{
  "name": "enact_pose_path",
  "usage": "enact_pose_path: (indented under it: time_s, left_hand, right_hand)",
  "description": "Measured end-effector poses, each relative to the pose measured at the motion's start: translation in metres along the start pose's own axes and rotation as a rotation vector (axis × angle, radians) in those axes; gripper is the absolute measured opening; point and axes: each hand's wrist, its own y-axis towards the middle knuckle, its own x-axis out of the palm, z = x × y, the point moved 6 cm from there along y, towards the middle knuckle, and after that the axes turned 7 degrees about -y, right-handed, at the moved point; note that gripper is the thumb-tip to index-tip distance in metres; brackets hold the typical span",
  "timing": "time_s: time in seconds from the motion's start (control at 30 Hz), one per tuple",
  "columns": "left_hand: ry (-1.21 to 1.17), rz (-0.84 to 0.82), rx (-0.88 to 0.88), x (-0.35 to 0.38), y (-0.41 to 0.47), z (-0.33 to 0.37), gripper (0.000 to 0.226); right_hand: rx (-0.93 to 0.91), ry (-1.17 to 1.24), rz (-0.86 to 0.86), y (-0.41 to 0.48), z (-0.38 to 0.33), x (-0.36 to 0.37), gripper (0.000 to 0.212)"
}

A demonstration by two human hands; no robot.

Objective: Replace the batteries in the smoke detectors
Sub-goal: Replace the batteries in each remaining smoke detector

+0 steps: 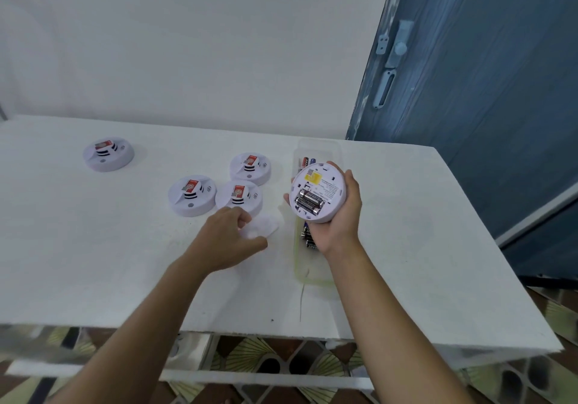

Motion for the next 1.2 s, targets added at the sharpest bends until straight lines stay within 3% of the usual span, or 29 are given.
enact_pose_path:
  time_s: [0.23,0.4,0.6,1.2]
  left_hand:
    - [0.193,-0.015,-0.023,0.023,-0.003,-0.013,0.060]
    - [0.317,-0.036,-0.033,0.022,-0.001,-0.009,0.068]
    - [-0.199,0.281,0.208,-0.007,-0.013,0.058,0.029]
    - [-0.407,0.215,0.130,0.012,0.000,0.091,0.035]
  right_hand:
    - [0.068,0.100,-0.011,-0.009,0.007,0.000,0.040]
    - [0.049,0.082,-0.046,-0.010,0.001,0.008,0.027]
    - [0.049,0.089,0.015,-0.016,-0.004,0.006,0.024]
    - [-0.085,-0.096,0.002,-0.021,-0.031,0.016,0.026]
